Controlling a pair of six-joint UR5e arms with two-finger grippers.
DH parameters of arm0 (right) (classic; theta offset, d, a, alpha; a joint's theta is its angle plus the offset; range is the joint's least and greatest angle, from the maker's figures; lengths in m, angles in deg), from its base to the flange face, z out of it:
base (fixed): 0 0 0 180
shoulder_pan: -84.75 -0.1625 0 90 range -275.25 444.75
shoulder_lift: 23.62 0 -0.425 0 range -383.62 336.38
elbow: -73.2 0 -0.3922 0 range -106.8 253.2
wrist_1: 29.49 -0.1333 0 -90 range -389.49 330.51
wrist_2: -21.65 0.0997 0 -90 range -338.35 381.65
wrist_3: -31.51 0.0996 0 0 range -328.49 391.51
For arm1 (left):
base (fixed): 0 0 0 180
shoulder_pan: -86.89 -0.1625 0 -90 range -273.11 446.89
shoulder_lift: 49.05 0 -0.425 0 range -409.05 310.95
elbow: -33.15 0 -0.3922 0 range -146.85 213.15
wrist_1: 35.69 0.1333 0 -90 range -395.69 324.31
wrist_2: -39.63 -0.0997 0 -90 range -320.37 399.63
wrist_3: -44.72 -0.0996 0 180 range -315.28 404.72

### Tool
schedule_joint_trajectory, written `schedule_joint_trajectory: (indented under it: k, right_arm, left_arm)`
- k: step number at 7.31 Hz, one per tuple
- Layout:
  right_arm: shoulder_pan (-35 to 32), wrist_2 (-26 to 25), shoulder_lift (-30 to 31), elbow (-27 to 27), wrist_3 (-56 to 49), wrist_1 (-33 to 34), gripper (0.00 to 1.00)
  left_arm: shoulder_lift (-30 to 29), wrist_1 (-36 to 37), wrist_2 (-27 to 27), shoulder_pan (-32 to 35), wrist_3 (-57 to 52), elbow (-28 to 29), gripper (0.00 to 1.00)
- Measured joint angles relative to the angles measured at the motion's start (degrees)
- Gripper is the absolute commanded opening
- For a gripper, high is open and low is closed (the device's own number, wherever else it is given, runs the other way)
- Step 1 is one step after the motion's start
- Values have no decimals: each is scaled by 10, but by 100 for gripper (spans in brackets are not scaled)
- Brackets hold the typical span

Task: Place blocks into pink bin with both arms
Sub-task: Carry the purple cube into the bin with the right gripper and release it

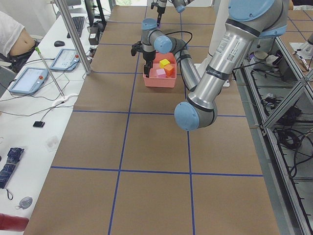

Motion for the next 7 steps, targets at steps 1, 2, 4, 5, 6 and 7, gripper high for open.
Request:
schedule_joint_trajectory:
  k: [1,2,4,5,6,7]
  right_arm:
    - [-7,10,-36,-60,15,104,0]
    - [-3,15,-81,-100,56,182,0]
    - [50,3,-184,-129,182,264,0]
    - [95,-27,-243,-132,252,306,0]
    - [155,-78,-312,-131,317,367,0]
    - [214,-134,-383,-121,373,427,27]
  left_arm:
    - [44,4,24,65,-127,3,100]
    - [79,5,35,123,-239,15,100]
    - [123,3,42,228,-424,67,100]
    - [133,1,44,268,-492,94,100]
    - [140,0,49,294,-534,111,100]
    - [146,0,55,305,-551,118,100]
